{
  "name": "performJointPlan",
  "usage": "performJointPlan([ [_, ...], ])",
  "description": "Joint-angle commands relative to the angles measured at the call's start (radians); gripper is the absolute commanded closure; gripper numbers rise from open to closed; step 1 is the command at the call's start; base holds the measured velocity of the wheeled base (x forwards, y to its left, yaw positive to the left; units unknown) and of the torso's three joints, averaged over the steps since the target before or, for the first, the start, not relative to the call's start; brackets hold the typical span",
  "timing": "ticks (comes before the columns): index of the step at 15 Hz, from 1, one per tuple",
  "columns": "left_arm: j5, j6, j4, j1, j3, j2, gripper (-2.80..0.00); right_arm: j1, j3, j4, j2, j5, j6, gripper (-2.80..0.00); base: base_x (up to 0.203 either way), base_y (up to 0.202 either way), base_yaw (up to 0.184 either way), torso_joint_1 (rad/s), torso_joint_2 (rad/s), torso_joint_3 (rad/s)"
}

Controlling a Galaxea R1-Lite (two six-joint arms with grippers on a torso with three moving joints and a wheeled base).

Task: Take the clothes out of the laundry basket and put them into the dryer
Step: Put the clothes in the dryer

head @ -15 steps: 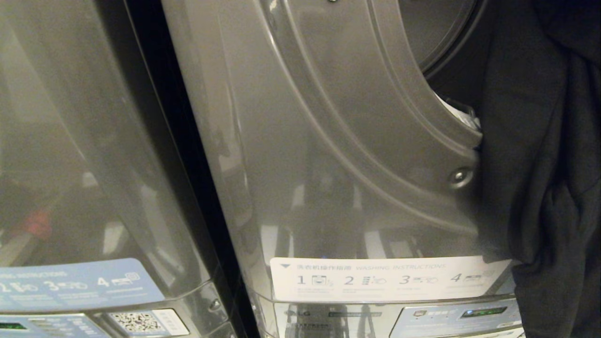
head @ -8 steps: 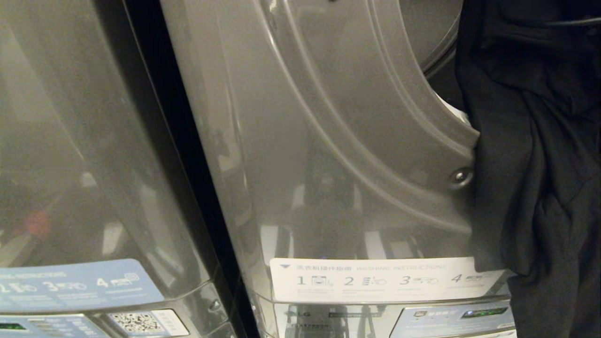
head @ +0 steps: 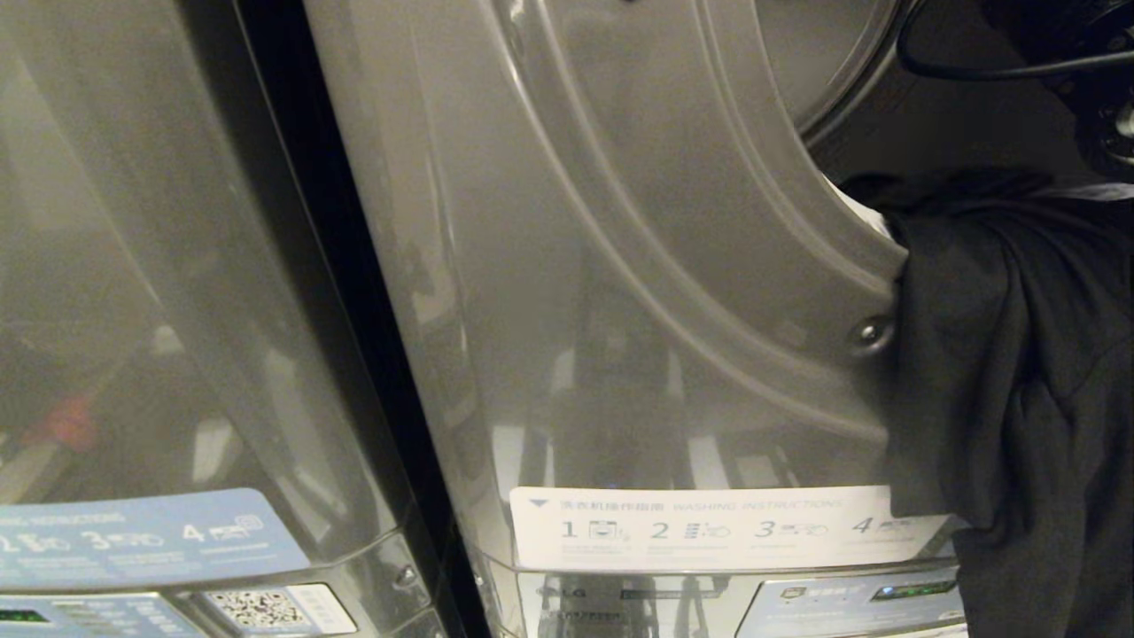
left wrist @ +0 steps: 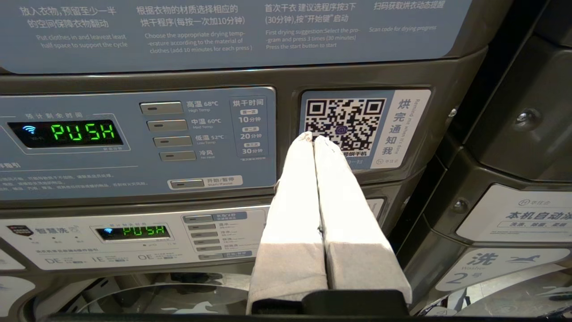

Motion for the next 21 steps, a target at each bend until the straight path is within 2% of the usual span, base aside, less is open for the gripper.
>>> performJointPlan([
  [1, 0.000, 0.000, 0.000, 0.000, 0.000, 0.000, 0.00, 0.002, 0.000, 0.003, -0.028, 0.000, -0.001, -2.80, 0.000, 0.000, 0.000, 0.000, 0.00, 0.000],
  [4, 0.000, 0.000, 0.000, 0.000, 0.000, 0.000, 0.00, 0.019, 0.000, 0.034, -0.069, 0.005, -0.001, -2.80, 0.000, 0.000, 0.000, 0.000, 0.00, 0.000],
  [8, 0.000, 0.000, 0.000, 0.000, 0.000, 0.000, 0.00, 0.131, 0.053, 0.082, -0.220, 0.005, -0.007, -2.80, 0.000, 0.000, 0.000, 0.000, 0.00, 0.000],
  [11, 0.000, 0.000, 0.000, 0.000, 0.000, 0.000, 0.00, 0.196, 0.295, 0.089, -0.394, 0.002, -0.013, -2.80, 0.000, 0.000, 0.000, 0.000, 0.00, 0.000],
  [15, 0.000, 0.000, 0.000, -0.001, 0.000, 0.000, 0.00, 0.216, 0.614, 0.112, -0.695, 0.007, -0.034, -2.80, 0.000, 0.000, 0.000, 0.000, 0.00, 0.000],
  [21, 0.000, 0.000, 0.000, 0.000, 0.000, 0.000, 0.00, 0.223, 0.818, 0.232, -0.970, 0.004, -0.028, -2.80, 0.000, 0.000, 0.000, 0.000, 0.00, 0.000],
])
